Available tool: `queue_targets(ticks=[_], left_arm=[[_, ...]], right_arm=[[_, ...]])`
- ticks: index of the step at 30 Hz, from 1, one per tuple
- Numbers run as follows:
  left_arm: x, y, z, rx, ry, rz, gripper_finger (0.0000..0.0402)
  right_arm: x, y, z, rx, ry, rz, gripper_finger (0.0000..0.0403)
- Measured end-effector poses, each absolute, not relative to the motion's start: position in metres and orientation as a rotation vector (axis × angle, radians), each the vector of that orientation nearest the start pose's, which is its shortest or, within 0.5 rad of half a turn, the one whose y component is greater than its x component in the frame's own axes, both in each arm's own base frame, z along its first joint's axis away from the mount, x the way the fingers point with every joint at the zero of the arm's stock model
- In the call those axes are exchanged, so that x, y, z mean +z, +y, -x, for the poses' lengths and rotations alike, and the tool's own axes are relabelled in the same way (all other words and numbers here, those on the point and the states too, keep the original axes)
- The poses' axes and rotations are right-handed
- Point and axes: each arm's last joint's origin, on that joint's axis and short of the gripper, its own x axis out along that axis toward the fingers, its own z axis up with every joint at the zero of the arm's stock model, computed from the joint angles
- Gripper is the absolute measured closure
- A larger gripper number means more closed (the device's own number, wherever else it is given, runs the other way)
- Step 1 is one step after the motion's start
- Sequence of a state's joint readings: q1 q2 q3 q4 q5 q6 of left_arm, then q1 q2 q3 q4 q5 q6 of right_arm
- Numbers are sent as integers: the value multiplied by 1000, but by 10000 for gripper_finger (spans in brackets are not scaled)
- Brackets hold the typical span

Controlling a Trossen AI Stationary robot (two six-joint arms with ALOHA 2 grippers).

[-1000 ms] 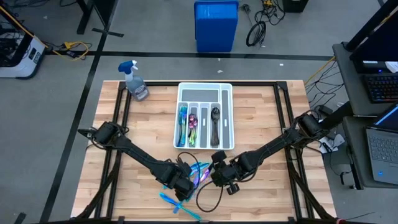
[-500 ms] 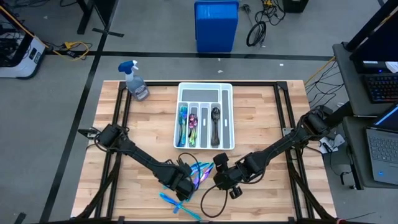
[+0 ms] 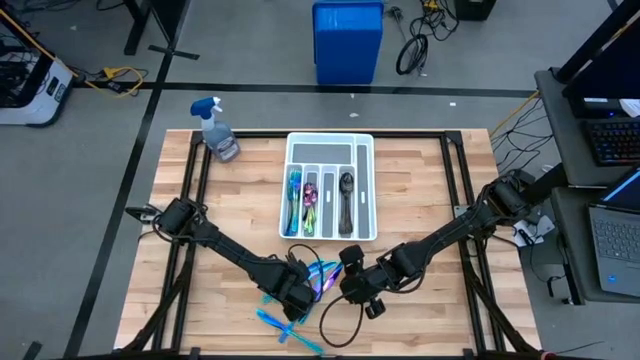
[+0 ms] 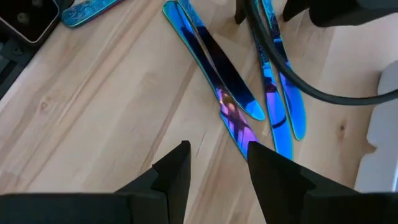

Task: Sort silverware

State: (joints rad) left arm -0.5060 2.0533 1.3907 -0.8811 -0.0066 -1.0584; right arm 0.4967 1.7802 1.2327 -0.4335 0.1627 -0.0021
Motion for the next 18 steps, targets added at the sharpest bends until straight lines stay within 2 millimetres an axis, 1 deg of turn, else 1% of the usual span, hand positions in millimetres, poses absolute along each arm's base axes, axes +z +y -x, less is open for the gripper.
queue_targets(ticks=[4, 12, 18], left_arm=[[137, -181, -328, 421, 1506, 444, 171], [137, -172, -332, 441, 1515, 478, 195], [137, -172, -332, 440, 1526, 481, 244]], right_arm=[[206, 172, -327, 308, 922, 316, 261], [206, 173, -327, 300, 925, 297, 261], [206, 173, -327, 302, 925, 301, 261]])
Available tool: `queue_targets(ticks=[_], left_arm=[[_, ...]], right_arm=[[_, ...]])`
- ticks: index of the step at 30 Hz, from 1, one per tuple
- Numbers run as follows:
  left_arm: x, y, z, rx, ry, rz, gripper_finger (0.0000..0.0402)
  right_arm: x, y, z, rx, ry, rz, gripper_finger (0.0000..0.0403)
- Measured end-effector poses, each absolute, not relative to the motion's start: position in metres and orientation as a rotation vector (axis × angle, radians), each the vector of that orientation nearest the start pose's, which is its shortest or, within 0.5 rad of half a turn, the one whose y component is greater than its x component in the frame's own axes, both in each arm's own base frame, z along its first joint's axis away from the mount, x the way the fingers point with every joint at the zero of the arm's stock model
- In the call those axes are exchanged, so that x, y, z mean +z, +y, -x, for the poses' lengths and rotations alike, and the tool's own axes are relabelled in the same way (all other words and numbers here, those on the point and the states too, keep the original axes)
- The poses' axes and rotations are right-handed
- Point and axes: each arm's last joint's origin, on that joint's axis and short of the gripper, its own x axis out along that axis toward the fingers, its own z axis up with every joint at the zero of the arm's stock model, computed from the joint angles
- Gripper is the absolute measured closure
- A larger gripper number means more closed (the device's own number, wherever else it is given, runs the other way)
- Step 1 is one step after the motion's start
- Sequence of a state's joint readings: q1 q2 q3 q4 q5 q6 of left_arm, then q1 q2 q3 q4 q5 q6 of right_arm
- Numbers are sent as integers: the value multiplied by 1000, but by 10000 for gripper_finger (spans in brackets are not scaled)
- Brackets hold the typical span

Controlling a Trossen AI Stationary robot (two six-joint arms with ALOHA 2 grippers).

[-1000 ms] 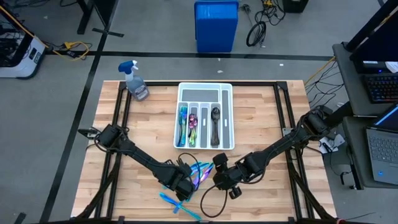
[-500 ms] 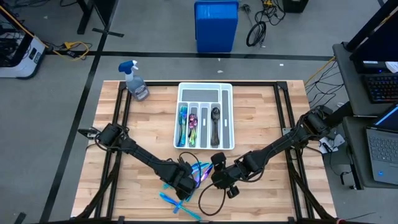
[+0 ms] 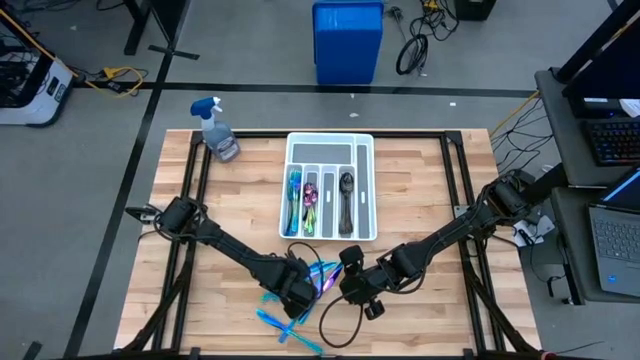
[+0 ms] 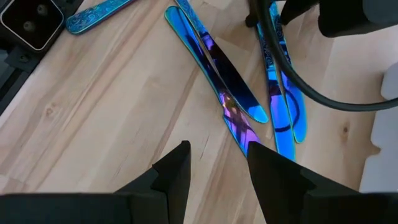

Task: Sort silverware

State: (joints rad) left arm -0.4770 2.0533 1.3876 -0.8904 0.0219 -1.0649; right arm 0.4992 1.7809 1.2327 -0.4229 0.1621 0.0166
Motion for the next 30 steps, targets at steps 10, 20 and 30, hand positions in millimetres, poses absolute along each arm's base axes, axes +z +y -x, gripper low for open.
queue_targets(ticks=[10, 20, 30], left_arm=[[137, -173, -332, 413, 1548, 506, 313], [140, -174, -333, 395, 1557, 478, 367], [142, -175, -334, 377, 1554, 459, 376]], right_arm=[[206, 170, -329, 297, 924, 305, 261], [208, 168, -334, 289, 882, 282, 261], [209, 168, -334, 288, 877, 277, 261]])
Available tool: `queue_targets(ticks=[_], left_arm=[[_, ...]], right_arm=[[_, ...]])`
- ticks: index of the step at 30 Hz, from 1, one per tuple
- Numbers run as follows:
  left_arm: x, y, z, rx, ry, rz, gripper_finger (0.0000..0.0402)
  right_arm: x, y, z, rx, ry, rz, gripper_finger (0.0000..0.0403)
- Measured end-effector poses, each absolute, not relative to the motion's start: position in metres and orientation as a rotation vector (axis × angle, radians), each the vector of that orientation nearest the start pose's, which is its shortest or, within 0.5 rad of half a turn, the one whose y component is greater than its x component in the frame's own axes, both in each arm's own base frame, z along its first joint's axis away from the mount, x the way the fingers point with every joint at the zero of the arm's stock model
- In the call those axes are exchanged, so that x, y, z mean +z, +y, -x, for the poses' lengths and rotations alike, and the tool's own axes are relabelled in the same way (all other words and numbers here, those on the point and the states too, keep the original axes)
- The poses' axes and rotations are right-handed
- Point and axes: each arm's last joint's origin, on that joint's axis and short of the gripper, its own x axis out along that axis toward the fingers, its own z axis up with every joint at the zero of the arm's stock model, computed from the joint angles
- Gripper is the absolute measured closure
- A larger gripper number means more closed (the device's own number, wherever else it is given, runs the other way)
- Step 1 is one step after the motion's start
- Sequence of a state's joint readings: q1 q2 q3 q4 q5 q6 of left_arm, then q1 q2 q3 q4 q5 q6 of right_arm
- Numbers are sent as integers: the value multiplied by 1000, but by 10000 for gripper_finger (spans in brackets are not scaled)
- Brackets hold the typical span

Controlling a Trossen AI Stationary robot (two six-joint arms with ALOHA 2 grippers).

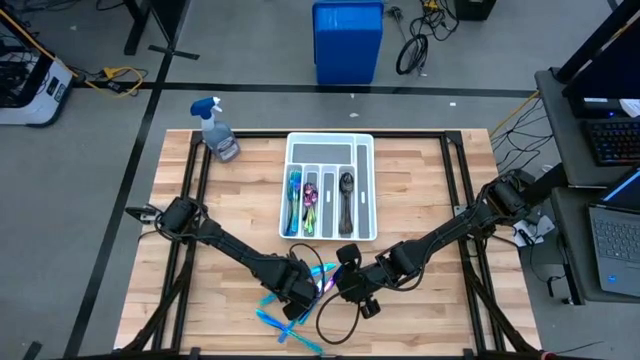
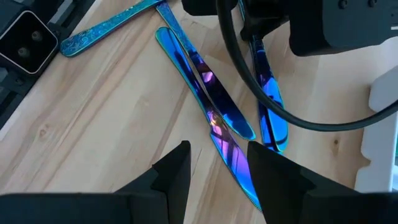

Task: Sort silverware

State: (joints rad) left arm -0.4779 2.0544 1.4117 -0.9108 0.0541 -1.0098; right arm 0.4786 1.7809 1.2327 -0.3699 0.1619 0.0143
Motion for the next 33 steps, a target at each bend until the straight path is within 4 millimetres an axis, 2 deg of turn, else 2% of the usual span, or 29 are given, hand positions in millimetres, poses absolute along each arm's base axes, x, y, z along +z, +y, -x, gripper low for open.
queue_targets(ticks=[12, 23, 29, 33], left_arm=[[156, -179, -341, 354, 1528, 408, 377], [159, -176, -341, 391, 1520, 404, 377], [181, -167, -341, 484, 1390, 452, 377], [203, -157, -341, 573, 1241, 498, 377]], right_arm=[[209, 171, -333, 284, 880, 256, 261], [208, 190, -322, 335, 875, 279, 261], [208, 204, -312, 359, 883, 262, 261], [207, 212, -306, 350, 900, 241, 261]])
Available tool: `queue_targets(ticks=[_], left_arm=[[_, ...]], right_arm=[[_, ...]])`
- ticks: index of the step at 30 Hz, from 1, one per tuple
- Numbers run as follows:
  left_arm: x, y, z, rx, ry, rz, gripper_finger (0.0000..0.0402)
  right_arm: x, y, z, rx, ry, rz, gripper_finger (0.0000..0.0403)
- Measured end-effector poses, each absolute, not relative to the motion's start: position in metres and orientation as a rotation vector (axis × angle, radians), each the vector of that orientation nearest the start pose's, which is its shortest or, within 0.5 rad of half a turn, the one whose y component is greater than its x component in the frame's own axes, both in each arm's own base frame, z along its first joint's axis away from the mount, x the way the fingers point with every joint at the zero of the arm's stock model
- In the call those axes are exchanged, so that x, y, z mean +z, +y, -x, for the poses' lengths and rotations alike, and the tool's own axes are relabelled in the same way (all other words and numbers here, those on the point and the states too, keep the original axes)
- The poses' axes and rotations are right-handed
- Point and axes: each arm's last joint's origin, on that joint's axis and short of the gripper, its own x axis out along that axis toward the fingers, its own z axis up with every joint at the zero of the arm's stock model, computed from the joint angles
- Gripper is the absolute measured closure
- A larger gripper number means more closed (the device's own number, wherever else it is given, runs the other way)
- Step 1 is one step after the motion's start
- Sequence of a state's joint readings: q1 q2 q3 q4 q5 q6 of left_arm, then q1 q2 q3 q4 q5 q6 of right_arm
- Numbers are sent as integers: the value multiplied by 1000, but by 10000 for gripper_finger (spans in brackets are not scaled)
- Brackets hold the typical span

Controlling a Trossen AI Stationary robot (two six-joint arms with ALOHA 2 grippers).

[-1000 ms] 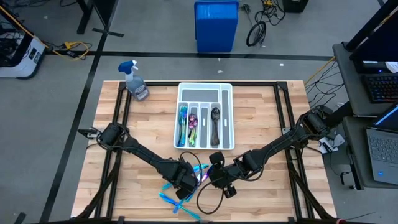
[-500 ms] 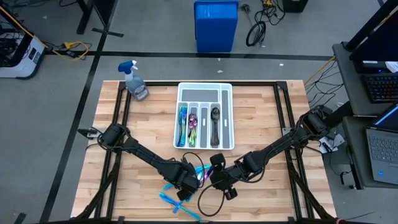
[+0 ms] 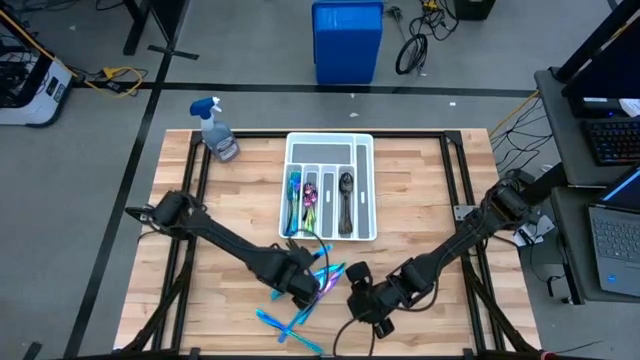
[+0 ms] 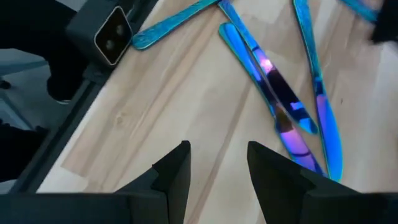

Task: Sort silverware

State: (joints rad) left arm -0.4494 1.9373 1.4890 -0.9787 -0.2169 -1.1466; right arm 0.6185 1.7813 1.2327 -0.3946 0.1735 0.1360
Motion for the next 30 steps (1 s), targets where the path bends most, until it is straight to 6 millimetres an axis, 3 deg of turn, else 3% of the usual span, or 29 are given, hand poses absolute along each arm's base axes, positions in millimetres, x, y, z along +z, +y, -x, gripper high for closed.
queue_targets(ticks=[8, 17, 23, 30], left_arm=[[237, -122, -355, 712, 910, 563, 377], [248, -61, -387, 848, 606, 603, 377], [237, -32, -404, 907, 531, 633, 377], [205, -23, -414, 979, 566, 629, 377]], right_arm=[[203, 222, -291, 292, 964, 217, 261], [204, 237, -279, 320, 964, 200, 261], [204, 244, -274, 329, 956, 196, 261], [204, 246, -272, 323, 944, 208, 261]])
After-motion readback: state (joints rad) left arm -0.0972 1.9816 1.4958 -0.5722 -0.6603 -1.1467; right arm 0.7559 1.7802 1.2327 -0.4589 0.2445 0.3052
